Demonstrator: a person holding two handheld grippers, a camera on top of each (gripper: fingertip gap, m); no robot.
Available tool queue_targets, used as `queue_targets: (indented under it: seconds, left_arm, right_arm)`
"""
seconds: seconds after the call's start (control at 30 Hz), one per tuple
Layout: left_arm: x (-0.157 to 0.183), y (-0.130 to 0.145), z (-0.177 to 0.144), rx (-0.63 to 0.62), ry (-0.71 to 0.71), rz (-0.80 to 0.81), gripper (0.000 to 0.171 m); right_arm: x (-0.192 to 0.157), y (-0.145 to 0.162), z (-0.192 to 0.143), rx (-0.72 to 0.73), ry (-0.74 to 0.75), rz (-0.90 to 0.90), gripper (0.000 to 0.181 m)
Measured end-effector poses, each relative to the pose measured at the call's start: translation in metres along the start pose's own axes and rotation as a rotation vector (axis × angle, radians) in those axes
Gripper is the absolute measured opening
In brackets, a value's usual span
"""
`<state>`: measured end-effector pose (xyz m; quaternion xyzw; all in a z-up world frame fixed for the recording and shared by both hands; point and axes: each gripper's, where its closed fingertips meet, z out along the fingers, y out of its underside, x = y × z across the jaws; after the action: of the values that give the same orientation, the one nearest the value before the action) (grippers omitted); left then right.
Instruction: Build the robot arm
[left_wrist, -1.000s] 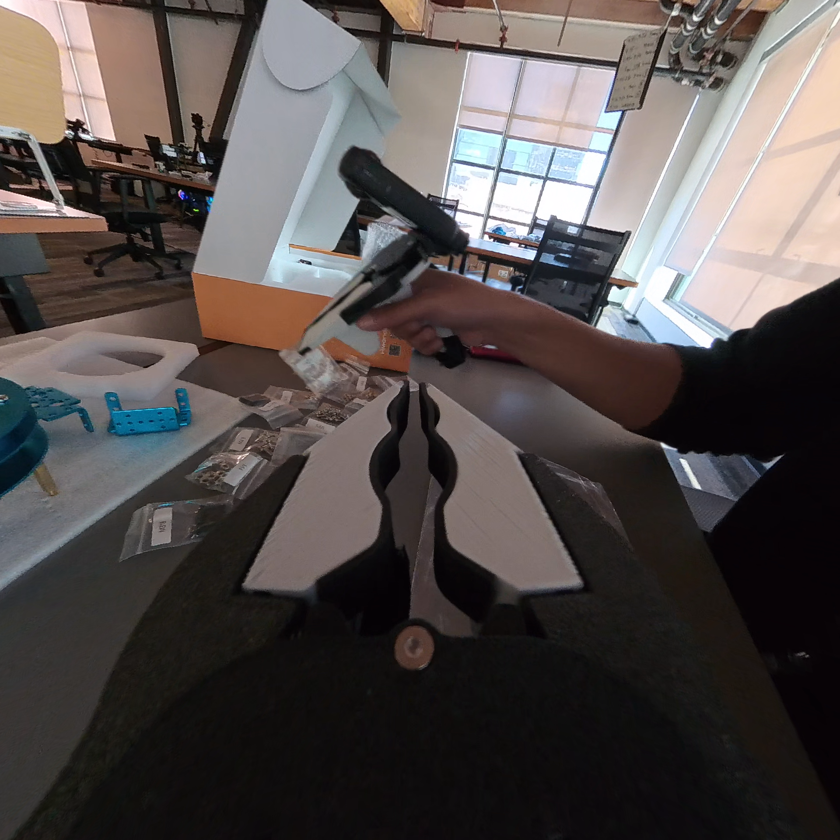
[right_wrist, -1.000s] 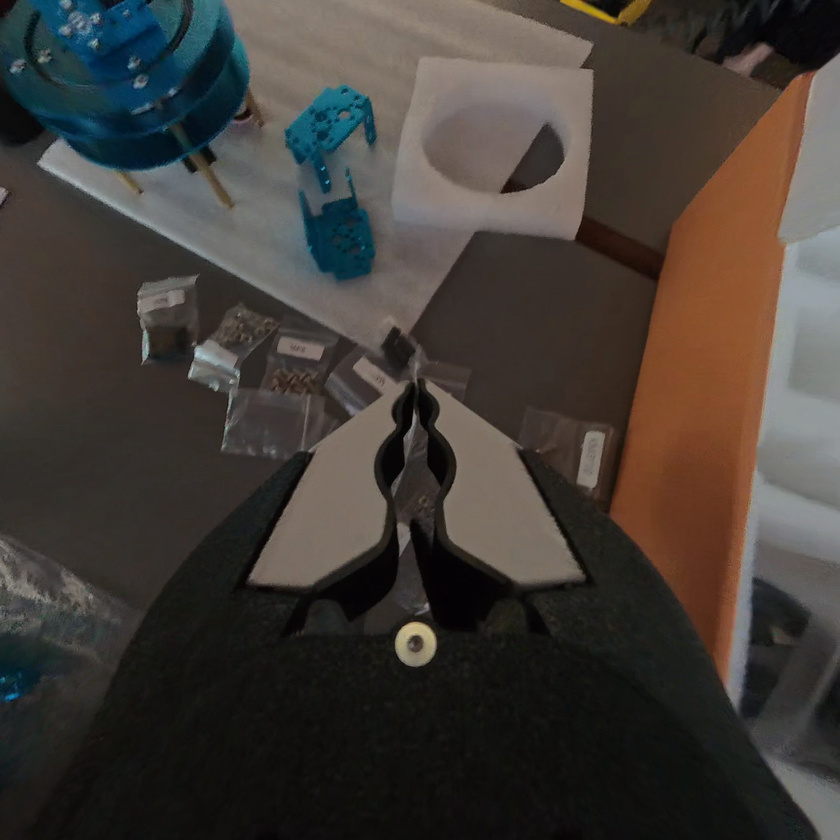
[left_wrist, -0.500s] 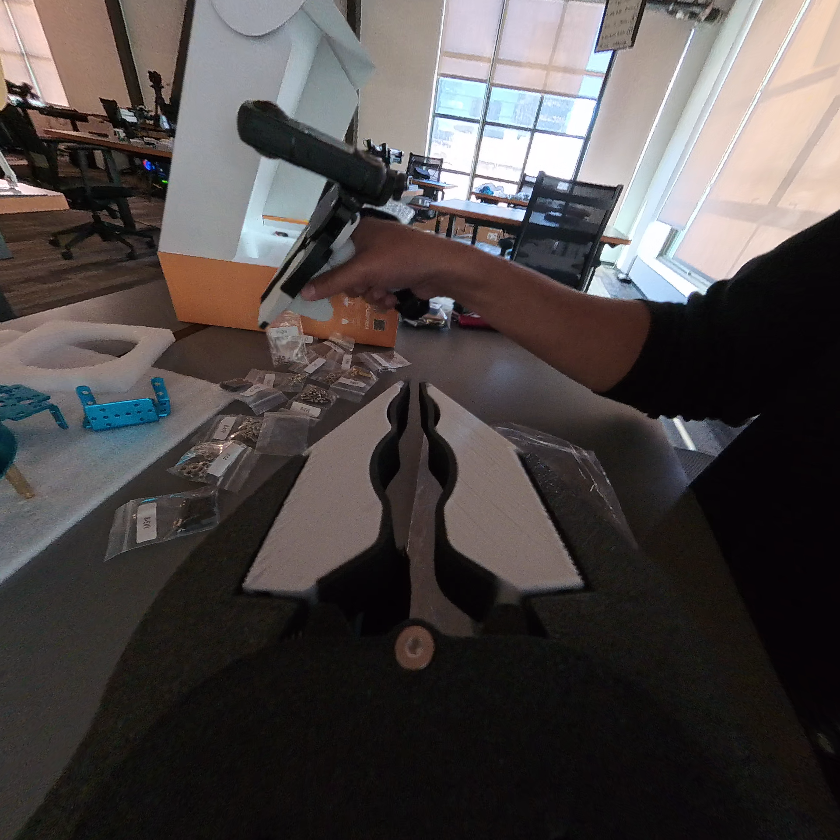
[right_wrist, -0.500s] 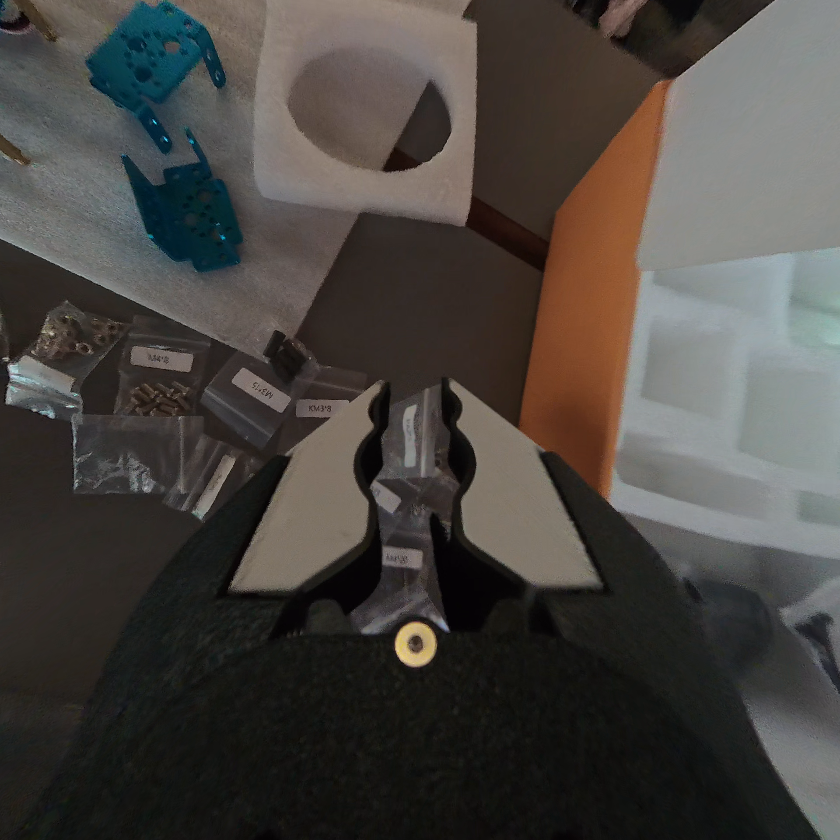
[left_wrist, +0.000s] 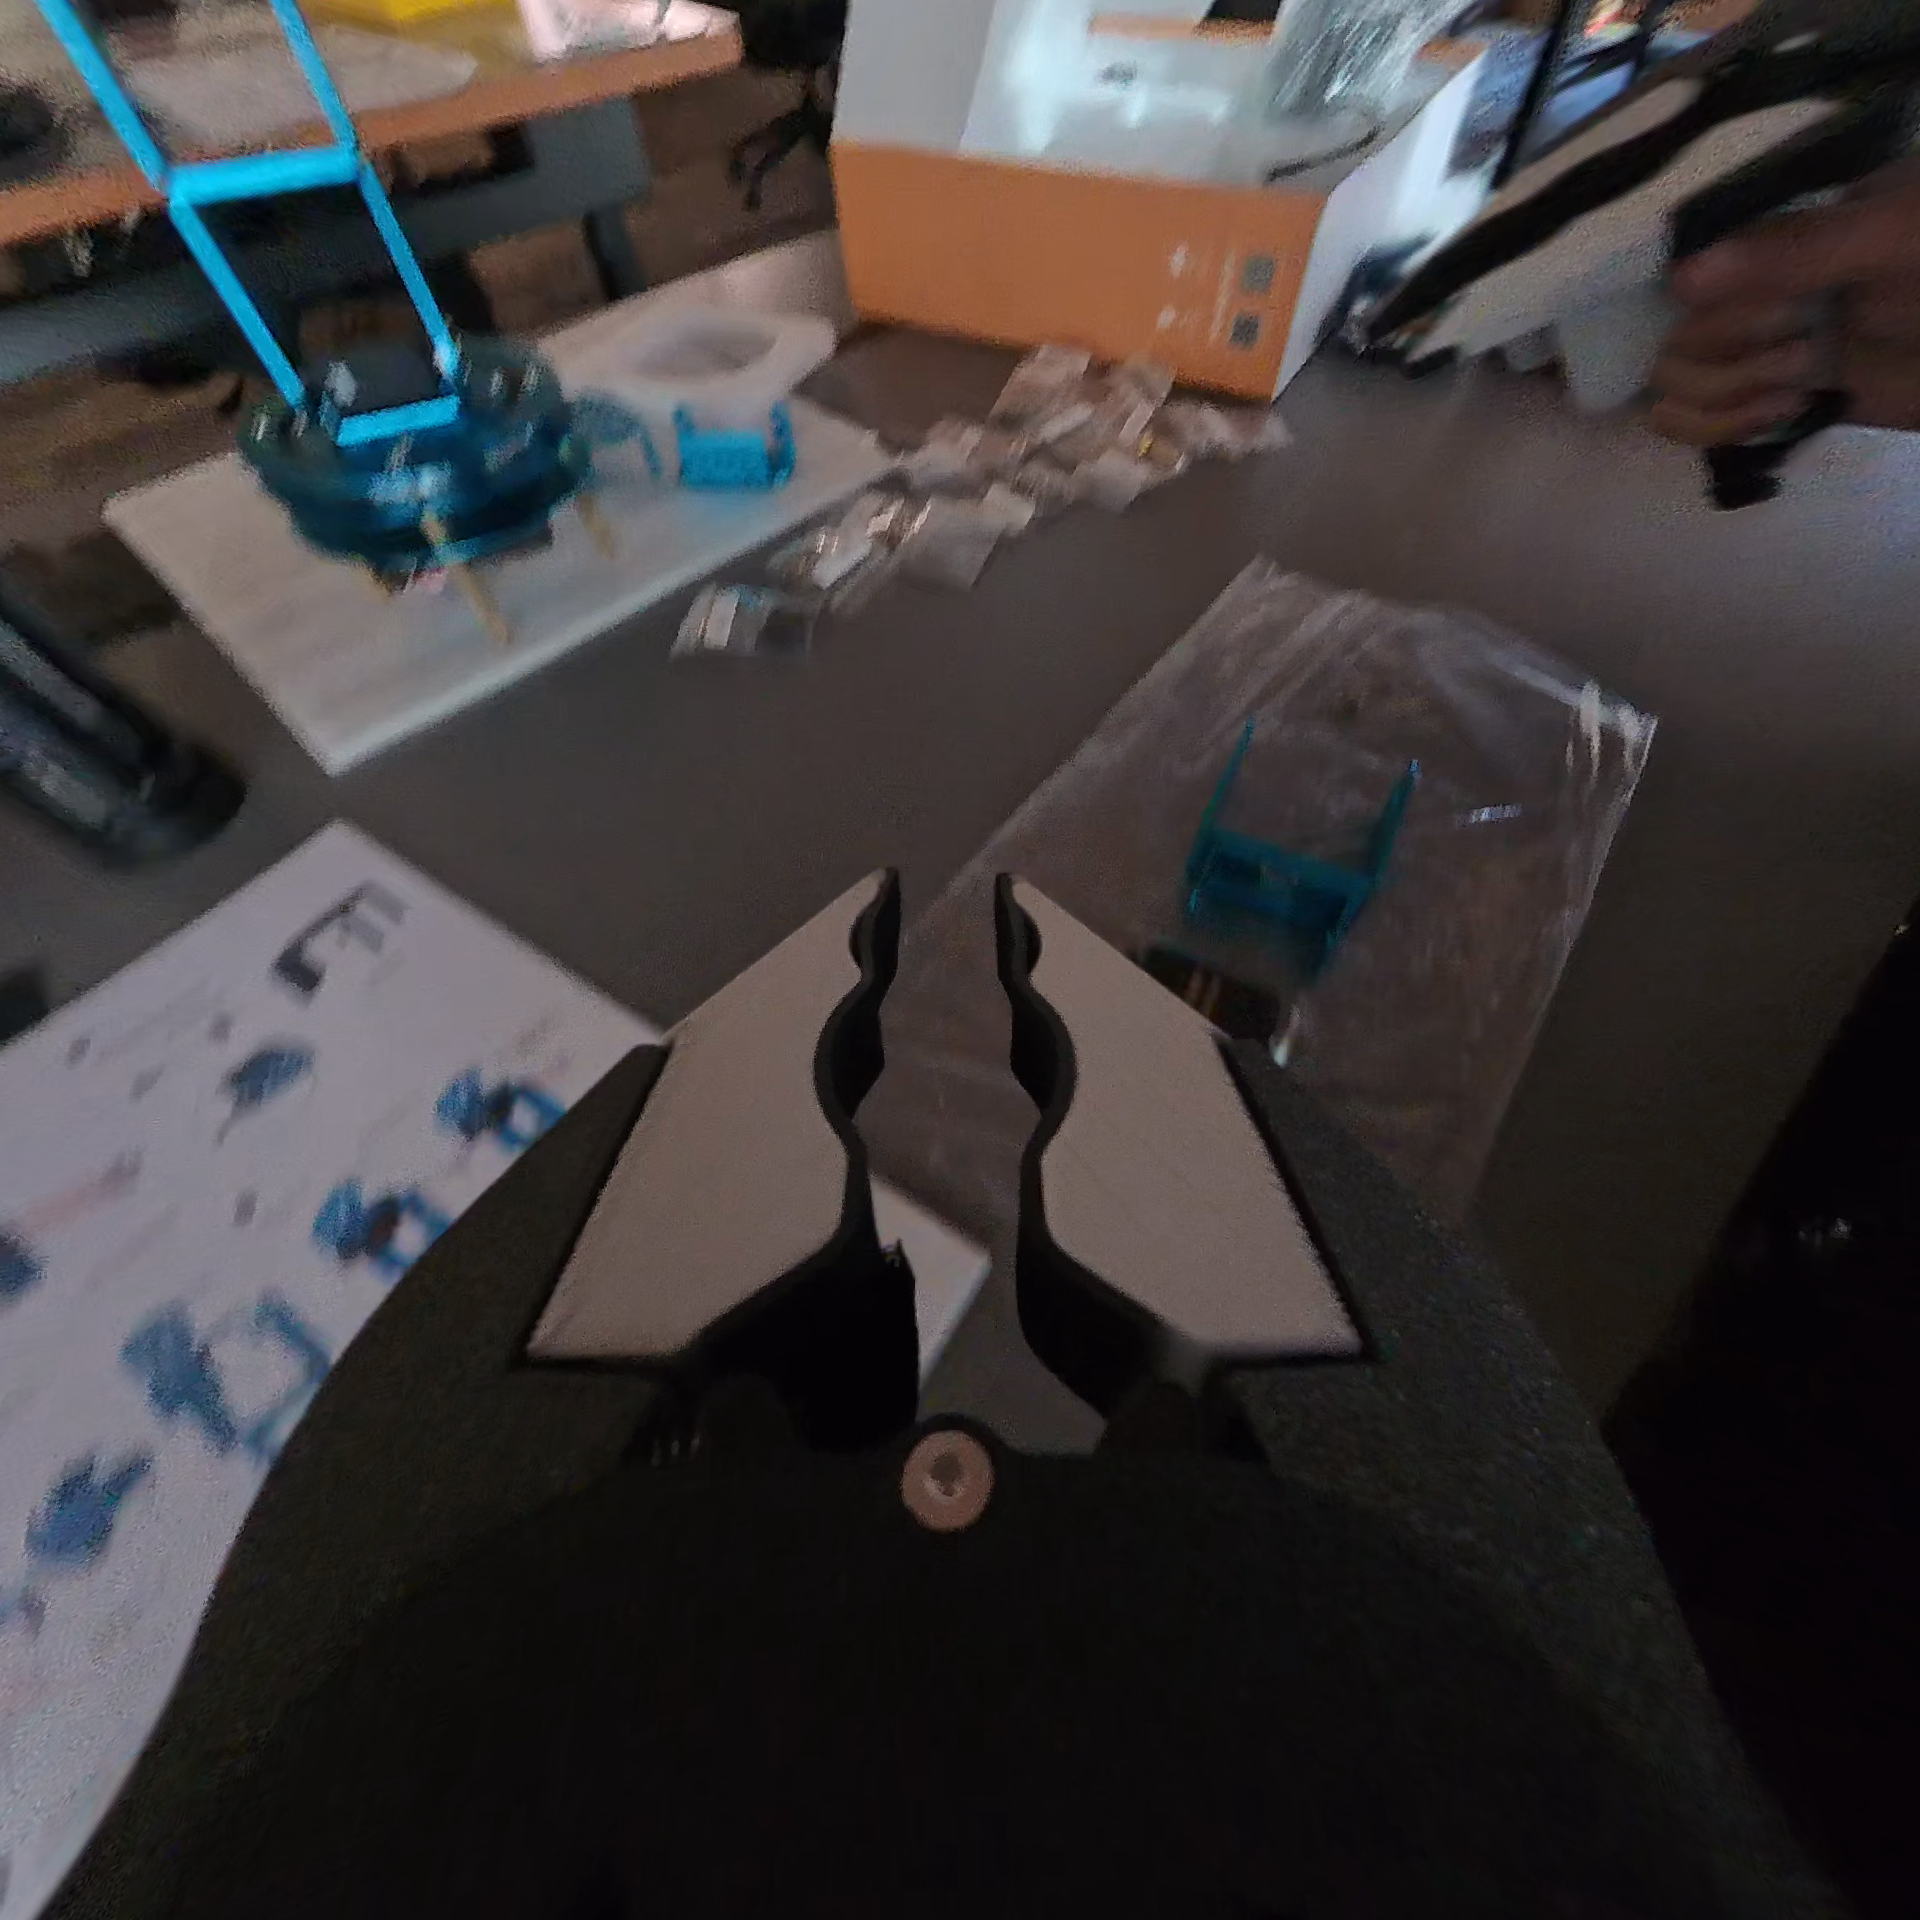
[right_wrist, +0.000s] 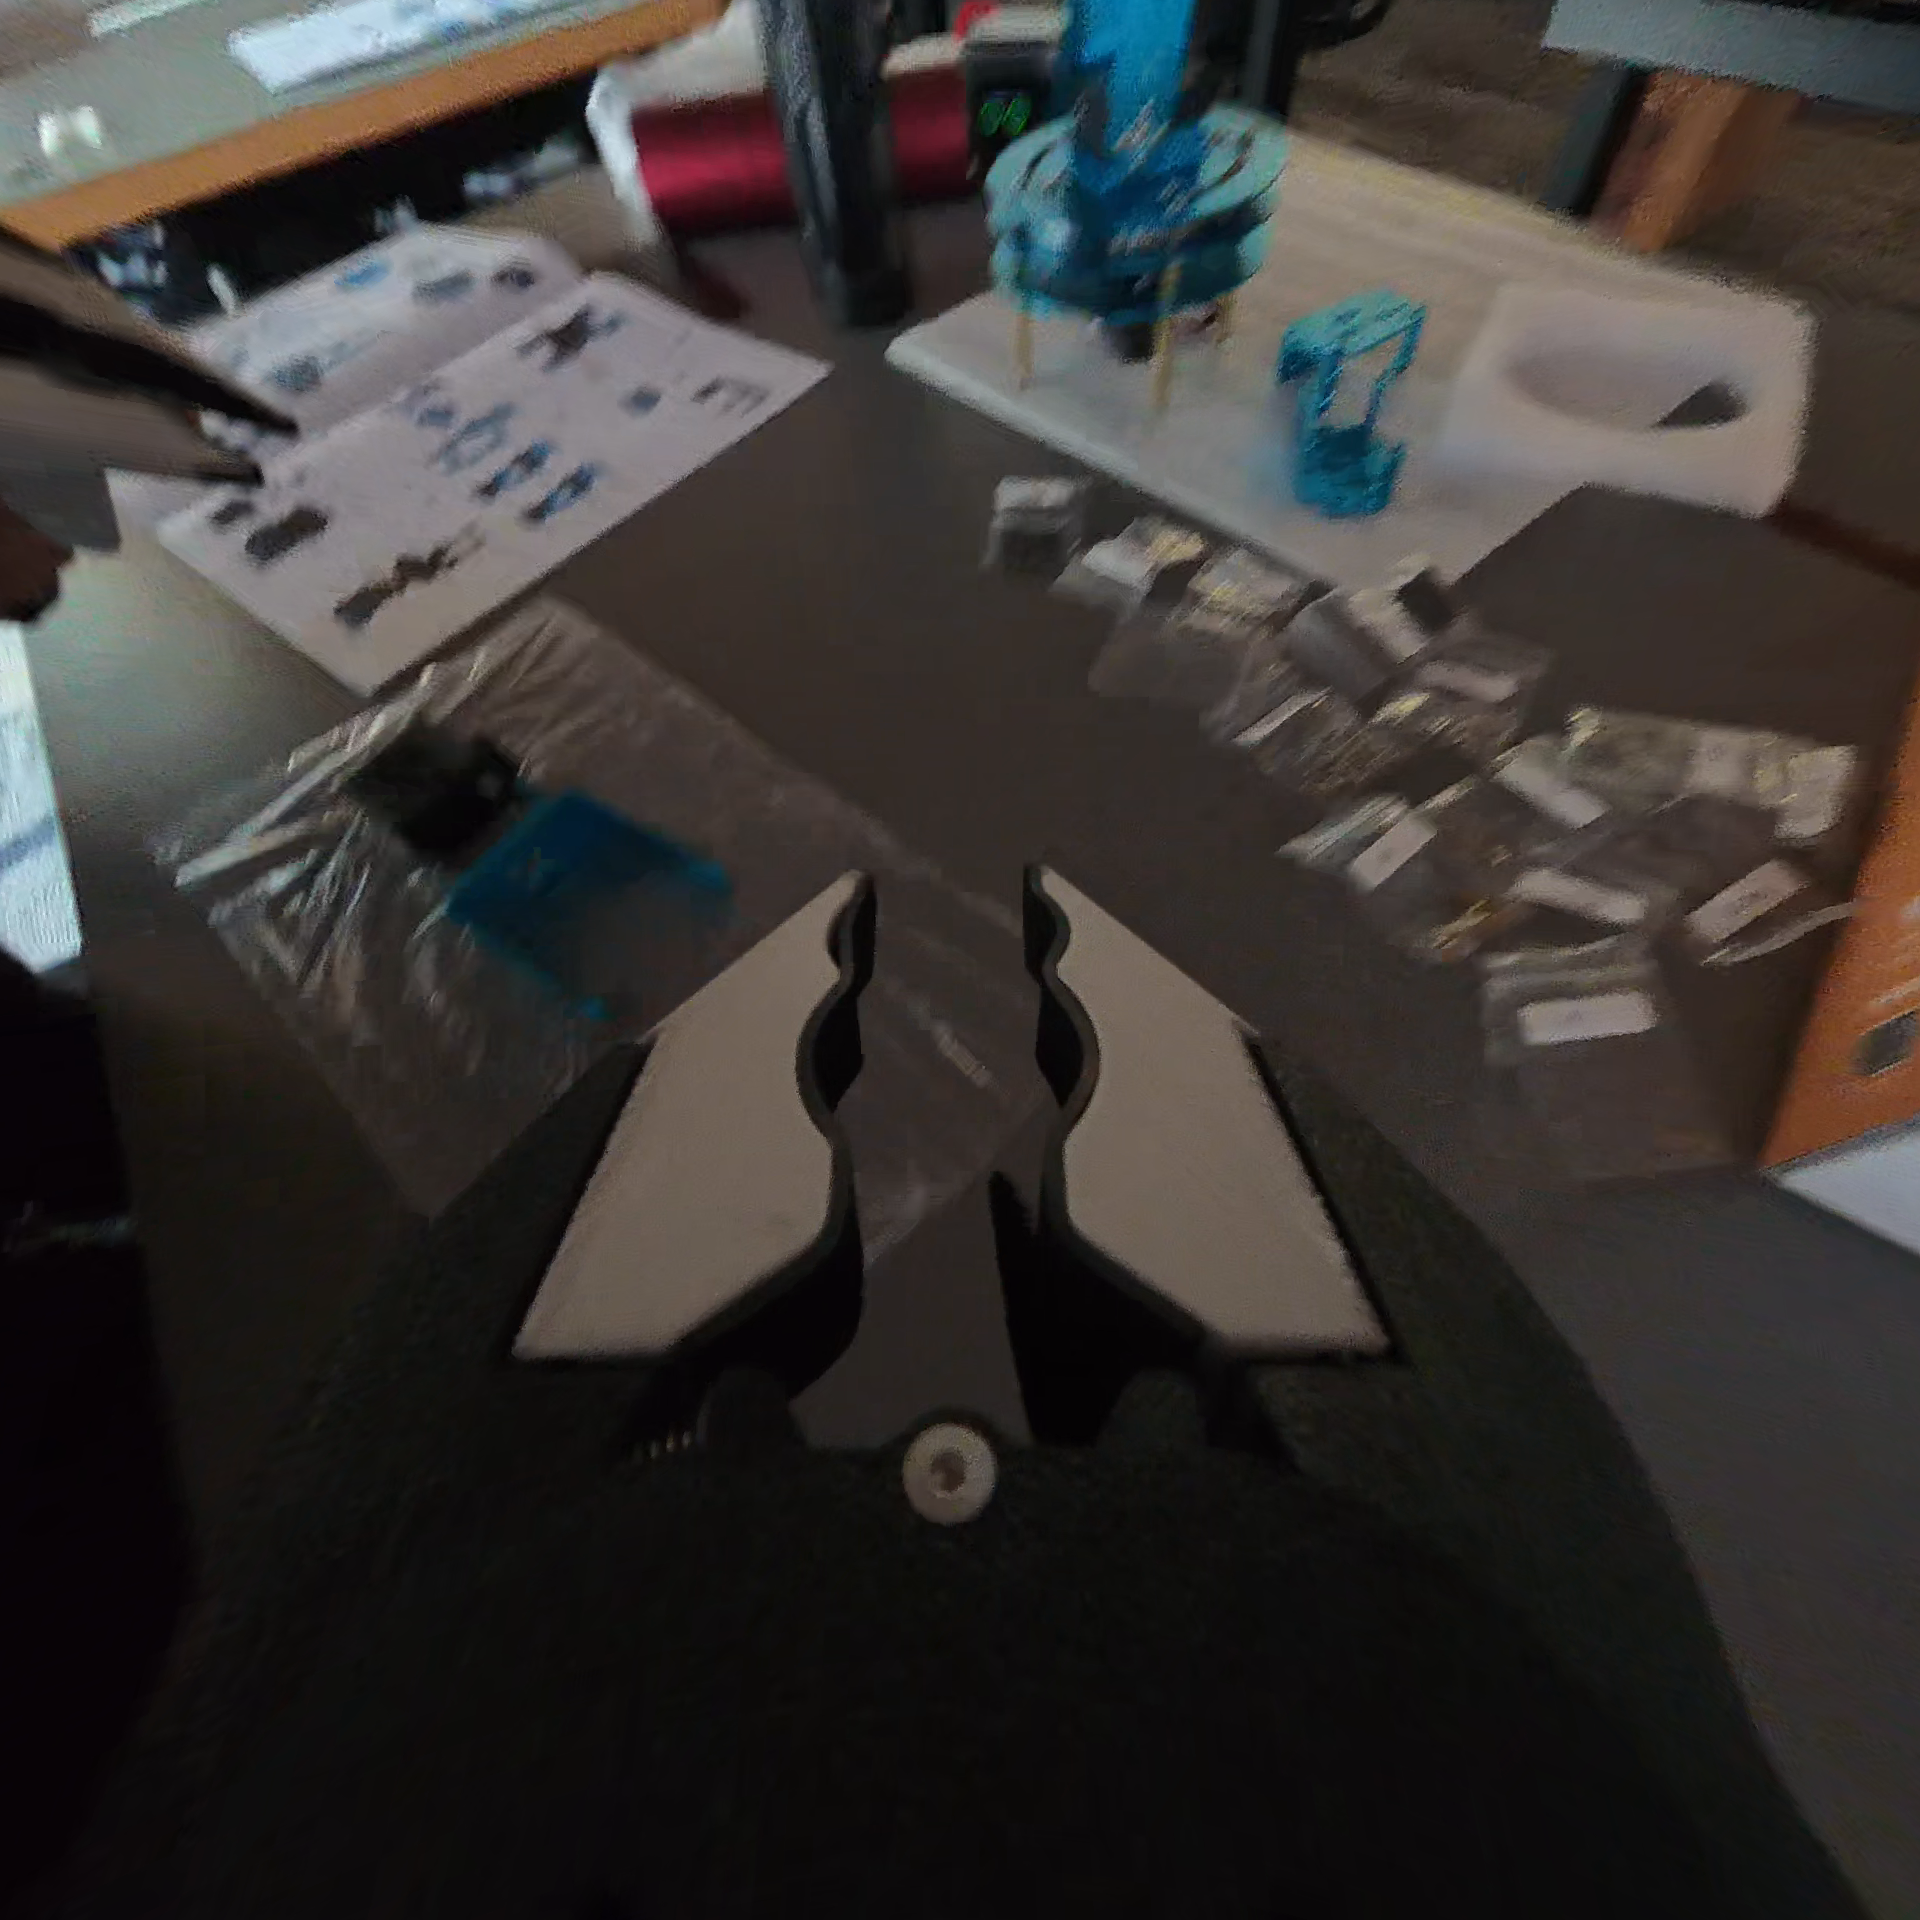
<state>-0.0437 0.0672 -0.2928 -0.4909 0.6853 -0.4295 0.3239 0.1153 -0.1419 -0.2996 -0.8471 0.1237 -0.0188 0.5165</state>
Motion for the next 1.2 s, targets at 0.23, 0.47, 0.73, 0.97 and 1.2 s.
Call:
queue_targets:
  seconds: [0.23,0.47,0.73,0.97,1.2]
  left_arm:
    - [0.05,0.048,-0.025,-0.094,0.071,-0.178,0.025]
    - [0.085,0.081,0.003,-0.263,0.121,-0.069,0.025]
    - [0.099,0.085,0.019,-0.31,0.09,-0.023,0.026]
    - [0.074,0.083,-0.027,-0.218,-0.012,-0.13,0.026]
    - [-0.023,0.124,-0.141,-0.233,-0.457,-0.279,0.027]
  right_arm:
    - [-0.061,0.091,-0.01,-0.34,-0.136,-0.166,0.028]
    - [-0.052,0.11,-0.012,-0.379,-0.123,-0.18,0.03]
    - [-0.048,0.116,-0.026,-0.345,-0.11,-0.166,0.031]
    - [-0.041,0.057,-0.032,-0.032,-0.051,-0.141,0.038]
    - [-0.009,0.013,-0.034,0.202,0.13,0.031,0.032]
